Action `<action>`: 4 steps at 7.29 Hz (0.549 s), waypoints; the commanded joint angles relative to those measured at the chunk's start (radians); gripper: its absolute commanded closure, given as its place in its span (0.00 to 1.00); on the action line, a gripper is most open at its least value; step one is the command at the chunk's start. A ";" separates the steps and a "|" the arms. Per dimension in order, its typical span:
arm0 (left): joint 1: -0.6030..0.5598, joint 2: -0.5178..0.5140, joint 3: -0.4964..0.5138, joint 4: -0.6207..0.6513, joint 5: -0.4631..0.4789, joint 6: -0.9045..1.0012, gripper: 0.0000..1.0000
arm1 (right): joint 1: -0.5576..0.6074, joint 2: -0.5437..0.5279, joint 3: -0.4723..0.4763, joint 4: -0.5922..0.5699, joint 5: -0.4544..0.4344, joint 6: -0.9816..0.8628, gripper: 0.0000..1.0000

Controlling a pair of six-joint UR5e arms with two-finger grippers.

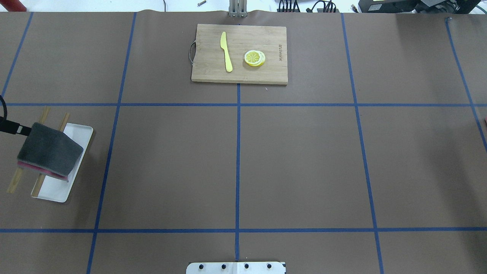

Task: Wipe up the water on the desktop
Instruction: 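Lower the left gripper onto the gray towel on the white tray and grasp it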

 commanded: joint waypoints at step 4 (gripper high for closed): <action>0.032 -0.040 0.052 -0.009 0.013 -0.003 0.49 | 0.000 -0.001 0.000 0.000 0.000 -0.001 0.00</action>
